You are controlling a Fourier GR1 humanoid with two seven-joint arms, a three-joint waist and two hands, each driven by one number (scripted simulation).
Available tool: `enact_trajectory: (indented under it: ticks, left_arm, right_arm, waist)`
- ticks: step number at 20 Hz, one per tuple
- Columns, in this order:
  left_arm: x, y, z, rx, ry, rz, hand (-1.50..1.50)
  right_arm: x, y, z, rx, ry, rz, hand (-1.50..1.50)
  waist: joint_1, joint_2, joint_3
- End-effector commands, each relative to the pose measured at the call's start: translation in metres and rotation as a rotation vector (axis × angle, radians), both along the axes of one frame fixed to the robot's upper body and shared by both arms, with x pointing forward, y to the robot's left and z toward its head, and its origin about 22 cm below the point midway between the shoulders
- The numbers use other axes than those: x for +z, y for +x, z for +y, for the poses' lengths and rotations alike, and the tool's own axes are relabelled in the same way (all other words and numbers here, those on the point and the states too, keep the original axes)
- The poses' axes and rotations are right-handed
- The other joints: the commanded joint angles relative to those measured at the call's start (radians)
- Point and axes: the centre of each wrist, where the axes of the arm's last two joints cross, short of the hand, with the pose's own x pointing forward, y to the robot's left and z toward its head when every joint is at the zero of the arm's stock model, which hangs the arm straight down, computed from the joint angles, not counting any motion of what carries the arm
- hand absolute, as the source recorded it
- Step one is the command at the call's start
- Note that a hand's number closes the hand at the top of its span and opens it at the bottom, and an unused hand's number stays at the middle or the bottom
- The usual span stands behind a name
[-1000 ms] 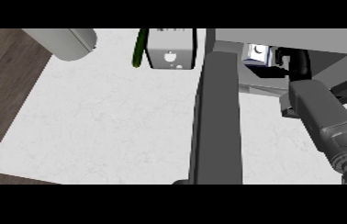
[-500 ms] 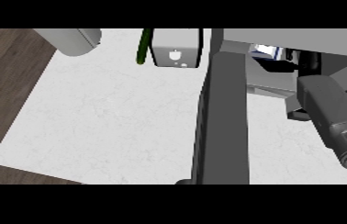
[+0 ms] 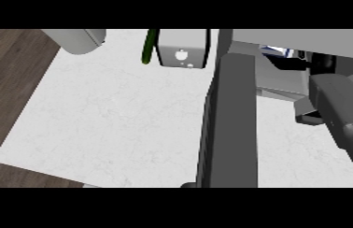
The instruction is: Pick up the milk, place it into the microwave and close the microwave
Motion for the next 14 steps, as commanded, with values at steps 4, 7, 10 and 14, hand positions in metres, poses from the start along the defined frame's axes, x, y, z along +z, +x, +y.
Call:
enact_trajectory:
  ticks: [4,7,10,14]
  left_arm:
    - [0.006,0.006,0.004,0.004,0.055,-0.007,-1.5]
    - [0.002,0.008,0.002,0.0,0.035,-0.01,-1.5]
    - [0.003,0.009,0.003,0.001,0.056,-0.001,-1.5]
    - [0.001,0.011,0.002,-0.009,0.058,0.003,-1.5]
  right_arm:
    - [0.006,0.001,-0.006,0.0,-0.004,-0.016,1.5]
    - [0.014,0.002,-0.012,-0.019,-0.003,-0.017,1.5]
    - [0.005,-0.012,-0.038,-0.173,-0.206,0.03,1.5]
    - [0.024,0.018,0.028,0.132,0.113,-0.077,-1.5]
  waist:
    - [0.005,0.012,0.002]
    - [0.013,0.011,0.001]
    - [0.02,0.025,-0.008]
    - [0.027,0.0,0.002]
